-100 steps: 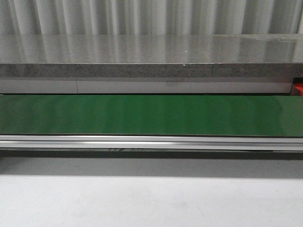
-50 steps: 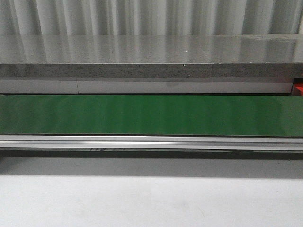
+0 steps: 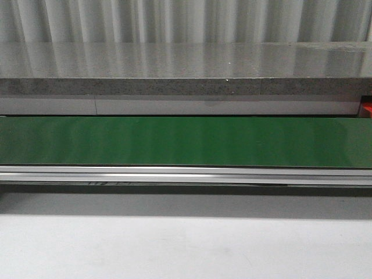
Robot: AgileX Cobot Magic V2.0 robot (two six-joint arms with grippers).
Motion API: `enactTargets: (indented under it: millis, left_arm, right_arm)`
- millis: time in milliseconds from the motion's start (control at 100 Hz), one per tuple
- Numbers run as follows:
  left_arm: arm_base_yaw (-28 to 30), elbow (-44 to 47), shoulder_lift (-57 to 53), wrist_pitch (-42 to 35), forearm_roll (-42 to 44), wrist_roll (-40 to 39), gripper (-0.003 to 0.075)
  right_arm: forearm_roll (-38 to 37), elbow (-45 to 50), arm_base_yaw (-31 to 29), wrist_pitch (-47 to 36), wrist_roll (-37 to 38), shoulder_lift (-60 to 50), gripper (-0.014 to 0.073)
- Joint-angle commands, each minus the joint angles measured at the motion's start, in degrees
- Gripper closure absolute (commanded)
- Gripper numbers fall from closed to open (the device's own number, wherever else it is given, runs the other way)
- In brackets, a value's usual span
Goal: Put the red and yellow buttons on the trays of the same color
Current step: 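Move the left gripper over a yellow button on the table and grasp it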
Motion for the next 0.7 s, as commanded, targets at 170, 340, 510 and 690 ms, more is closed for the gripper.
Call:
enactTargets:
  millis: [170,340,510,690]
  left_arm:
    - [-0.1,-1.7,-14.0,5.1,-0.9,12.4,0.0741]
    - [-2.7,-1.7,-22.9,10.9,-0.8,19.9,0.0741]
    - [-5.6,-1.7,-25.7,16.1,1.0,22.5,0.0741]
    - [-8.8,-1.7,-24.2,20.8,3.2,22.5,0.0741]
  right_arm:
    - [1.8,-1.4,0.0,-2.8,-0.4,-0.5,0.0662]
    - [1.8,-1.4,0.0,-2.8,-0.4,-0.5,0.0662]
    - [1.8,-1.4,0.0,-2.8,-0.4,-0.5,0.0662]
    - [1.8,-1.4,0.0,-2.8,-0.4,-0.5,0.0662]
